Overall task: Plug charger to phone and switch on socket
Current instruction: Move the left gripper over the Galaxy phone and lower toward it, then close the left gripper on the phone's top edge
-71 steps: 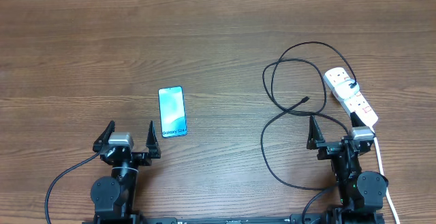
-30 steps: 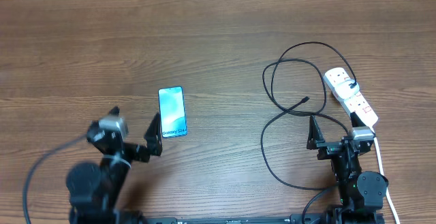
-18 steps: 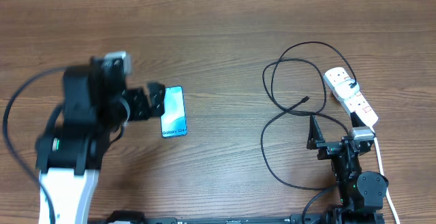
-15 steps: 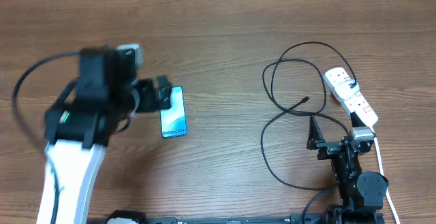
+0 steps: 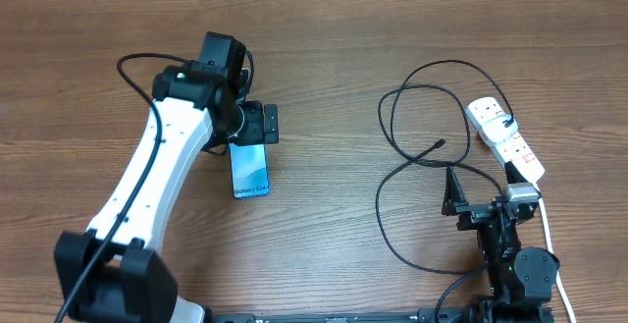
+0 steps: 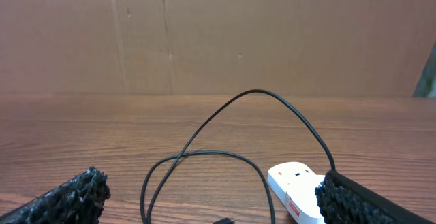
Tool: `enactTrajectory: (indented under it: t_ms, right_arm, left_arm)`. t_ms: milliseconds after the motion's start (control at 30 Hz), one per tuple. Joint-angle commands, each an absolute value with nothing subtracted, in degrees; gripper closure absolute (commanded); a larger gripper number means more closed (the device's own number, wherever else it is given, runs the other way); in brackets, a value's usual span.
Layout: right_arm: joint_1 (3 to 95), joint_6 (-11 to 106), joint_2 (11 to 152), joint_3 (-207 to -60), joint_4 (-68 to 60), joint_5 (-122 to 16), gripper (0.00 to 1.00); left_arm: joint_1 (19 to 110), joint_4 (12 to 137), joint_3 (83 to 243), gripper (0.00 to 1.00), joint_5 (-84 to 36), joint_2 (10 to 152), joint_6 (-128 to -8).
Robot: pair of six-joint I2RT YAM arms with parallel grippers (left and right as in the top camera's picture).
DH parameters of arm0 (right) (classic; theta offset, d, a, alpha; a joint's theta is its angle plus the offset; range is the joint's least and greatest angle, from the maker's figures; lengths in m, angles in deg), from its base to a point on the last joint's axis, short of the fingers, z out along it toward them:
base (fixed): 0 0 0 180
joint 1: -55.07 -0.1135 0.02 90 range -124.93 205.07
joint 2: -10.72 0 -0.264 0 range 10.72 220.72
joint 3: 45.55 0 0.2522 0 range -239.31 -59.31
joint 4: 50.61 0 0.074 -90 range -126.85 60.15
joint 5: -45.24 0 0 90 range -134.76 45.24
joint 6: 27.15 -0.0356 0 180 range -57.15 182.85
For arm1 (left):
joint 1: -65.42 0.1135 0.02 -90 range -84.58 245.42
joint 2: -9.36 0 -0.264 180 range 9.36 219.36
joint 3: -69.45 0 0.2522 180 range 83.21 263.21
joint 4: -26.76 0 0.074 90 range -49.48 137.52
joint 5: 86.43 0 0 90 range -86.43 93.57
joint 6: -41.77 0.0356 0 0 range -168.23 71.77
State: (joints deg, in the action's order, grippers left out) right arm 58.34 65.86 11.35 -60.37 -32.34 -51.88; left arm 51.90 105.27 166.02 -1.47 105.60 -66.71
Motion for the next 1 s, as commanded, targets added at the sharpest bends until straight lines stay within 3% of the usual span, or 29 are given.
enactTrajectory:
  t_ms: [0,967]
  right_arm:
    - [58.0,65.9,10.9,-59.8,-32.6,-51.9,0.0]
    - [58.0,65.9,10.9,-59.8,-32.6,-51.9,0.0]
  left_arm:
    - [52.1,104.0,164.4,0.0,1.1,107.7,-69.7]
    - [52.4,86.6,149.7,0.01,5.5,109.7,-68.5]
